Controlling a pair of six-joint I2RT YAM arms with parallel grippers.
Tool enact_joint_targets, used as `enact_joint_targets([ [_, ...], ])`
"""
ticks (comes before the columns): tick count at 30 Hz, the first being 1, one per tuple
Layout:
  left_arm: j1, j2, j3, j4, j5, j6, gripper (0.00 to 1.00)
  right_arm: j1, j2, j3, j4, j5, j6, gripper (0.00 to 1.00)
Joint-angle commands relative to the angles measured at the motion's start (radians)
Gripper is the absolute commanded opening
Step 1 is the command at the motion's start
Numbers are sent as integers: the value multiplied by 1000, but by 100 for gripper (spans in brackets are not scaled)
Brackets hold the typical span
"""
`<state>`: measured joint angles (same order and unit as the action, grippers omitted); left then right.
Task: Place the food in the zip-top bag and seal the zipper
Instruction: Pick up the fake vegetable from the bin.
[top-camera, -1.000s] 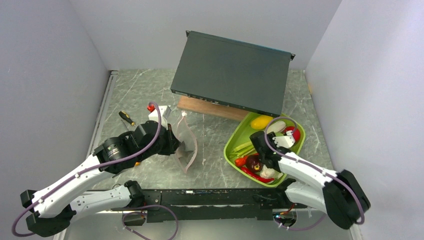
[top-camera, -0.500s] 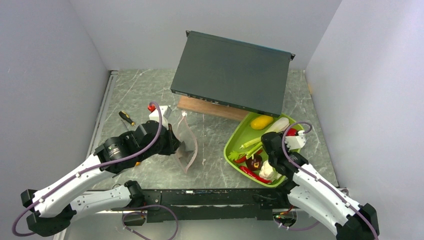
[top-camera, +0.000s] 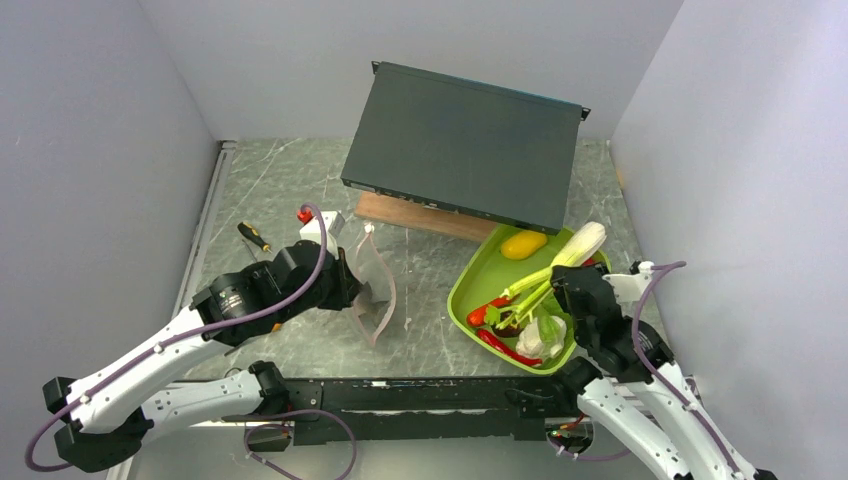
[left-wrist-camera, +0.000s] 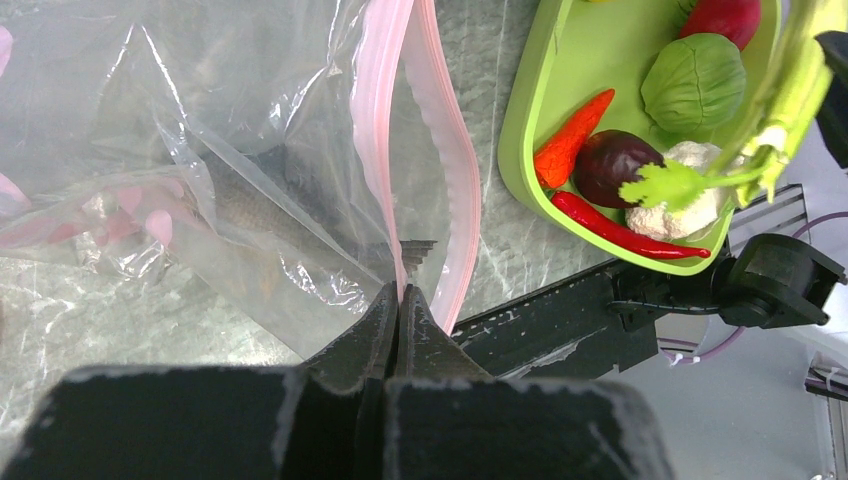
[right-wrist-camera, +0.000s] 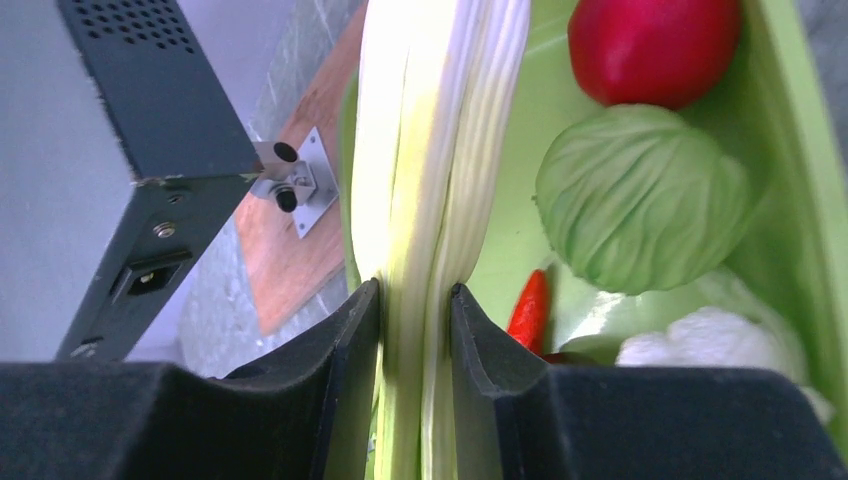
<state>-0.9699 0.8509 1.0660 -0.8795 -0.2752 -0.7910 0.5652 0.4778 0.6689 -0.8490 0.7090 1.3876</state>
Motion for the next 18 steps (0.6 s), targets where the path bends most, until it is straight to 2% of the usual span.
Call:
enact_joint_targets([
  [1,0,-13,6,26,-31,-28,0,-2,-68,93,-38,69,-272,0],
  [5,1,-37,1,12,-66,-55,0,-2,-128,139,132,42,-630,0],
  [9,1,-61,4,-13,-109,-90,0,-3,-187,135,387,-121,-1004,0],
  [13,1,-83,0,-21,-128,-115,0,-2,-161,174,526,-368,-1212,0],
  [16,0,-87,0,-27,-128,-120,0,-4,-78,231,533,-650,-1337,0],
  [18,1,-84,-1,-28,-125,-119,0,-3,42,298,486,-816,-1376,0],
])
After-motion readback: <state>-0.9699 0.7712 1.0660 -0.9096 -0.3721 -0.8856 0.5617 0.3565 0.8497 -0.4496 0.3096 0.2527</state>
